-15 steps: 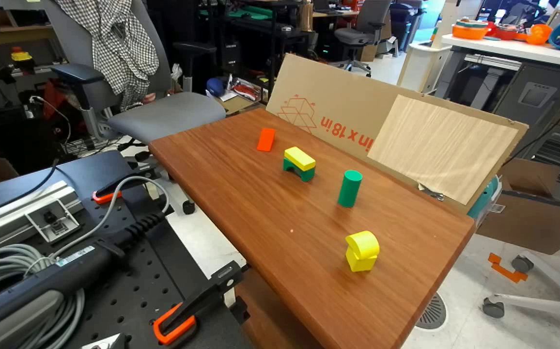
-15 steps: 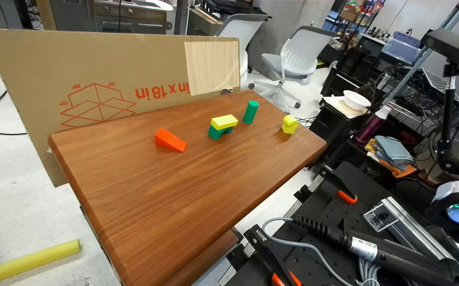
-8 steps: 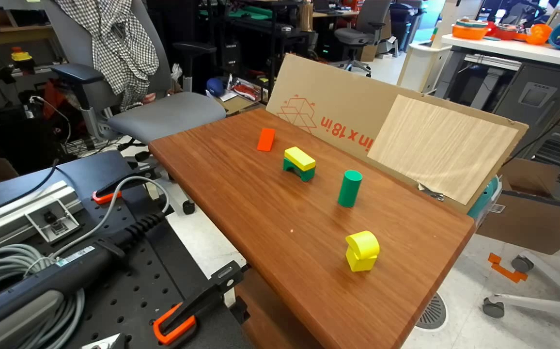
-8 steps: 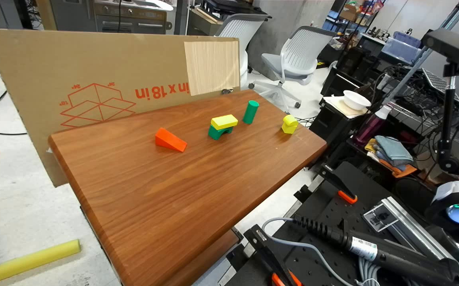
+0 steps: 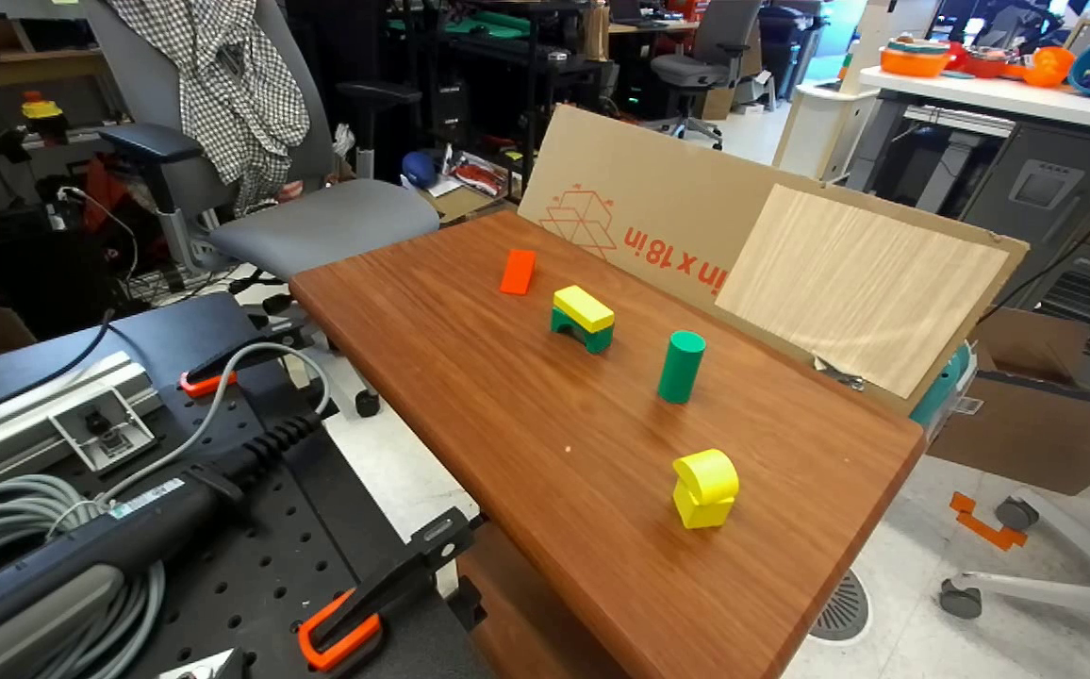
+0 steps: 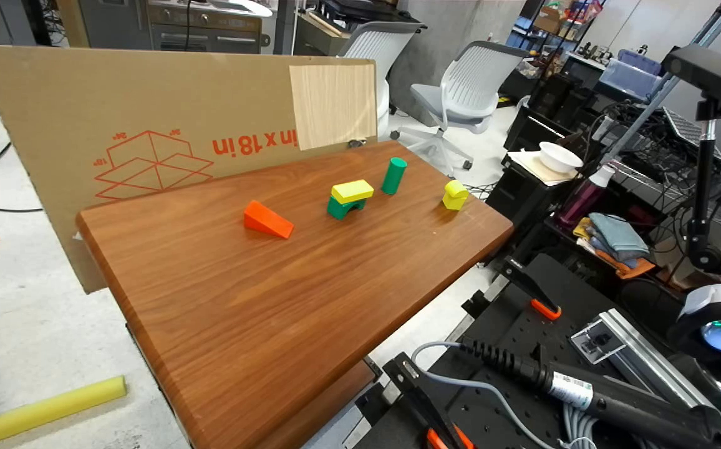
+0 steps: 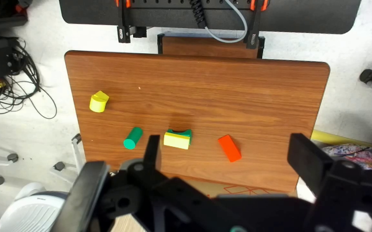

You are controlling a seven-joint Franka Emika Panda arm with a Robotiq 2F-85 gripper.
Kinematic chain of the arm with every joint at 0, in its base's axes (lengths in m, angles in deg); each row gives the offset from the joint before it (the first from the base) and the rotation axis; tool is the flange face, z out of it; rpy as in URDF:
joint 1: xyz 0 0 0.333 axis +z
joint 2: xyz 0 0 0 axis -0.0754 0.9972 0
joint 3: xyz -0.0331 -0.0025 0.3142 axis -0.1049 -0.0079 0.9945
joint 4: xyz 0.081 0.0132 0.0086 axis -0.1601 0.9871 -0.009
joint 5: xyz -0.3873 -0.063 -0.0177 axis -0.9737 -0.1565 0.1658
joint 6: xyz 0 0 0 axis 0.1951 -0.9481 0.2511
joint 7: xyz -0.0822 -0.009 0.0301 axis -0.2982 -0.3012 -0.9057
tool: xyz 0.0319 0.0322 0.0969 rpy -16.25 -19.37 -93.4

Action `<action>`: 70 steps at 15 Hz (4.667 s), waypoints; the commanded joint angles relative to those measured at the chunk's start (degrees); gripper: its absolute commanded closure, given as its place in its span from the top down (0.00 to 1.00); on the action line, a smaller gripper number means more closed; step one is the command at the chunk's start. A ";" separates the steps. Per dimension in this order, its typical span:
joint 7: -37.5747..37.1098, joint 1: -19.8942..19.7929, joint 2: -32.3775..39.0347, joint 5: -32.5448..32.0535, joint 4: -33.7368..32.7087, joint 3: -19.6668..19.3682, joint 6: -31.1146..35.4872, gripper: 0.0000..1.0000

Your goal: Remove the yellow block from the stack on the right and place it on the table

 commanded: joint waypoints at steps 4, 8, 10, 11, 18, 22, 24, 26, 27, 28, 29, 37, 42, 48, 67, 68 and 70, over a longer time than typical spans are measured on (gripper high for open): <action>4.53 0.60 1.38 -5.16 3.33 -3.28 5.54 1.00; 9.10 -1.58 3.48 -10.96 7.09 -7.61 12.34 1.00; 11.26 -3.23 6.45 -12.95 7.93 -10.36 15.99 1.00; 12.68 -4.04 8.39 -13.43 7.85 -11.94 17.50 1.00; 17.50 -10.84 29.49 -16.61 1.38 -19.29 28.83 1.00; 23.50 -10.37 41.28 -15.82 -5.34 -21.35 30.65 1.00; 27.01 -10.05 46.79 -16.24 -8.96 -21.45 31.02 1.00; 30.50 -9.97 52.02 -17.12 -12.82 -21.37 31.19 1.00; 32.41 -10.04 54.20 -17.03 -14.51 -21.32 31.08 1.00; 34.30 -10.21 56.15 -16.94 -16.13 -21.28 30.99 1.00; 35.86 -10.36 57.48 -17.14 -17.33 -21.29 30.92 1.00; 51.65 -13.13 58.19 -16.38 -19.11 -19.67 32.68 1.00; 63.91 -15.49 60.45 -14.38 -20.71 -19.26 31.64 1.00; 70.61 -14.85 64.20 -18.65 -21.40 -21.15 36.55 1.00; 80.98 -19.89 66.64 -16.55 -19.68 -20.60 44.38 1.00; 81.06 -19.94 66.76 -16.38 -19.84 -20.56 44.23 1.00; 81.07 -19.78 66.93 -16.05 -20.12 -20.28 43.66 1.00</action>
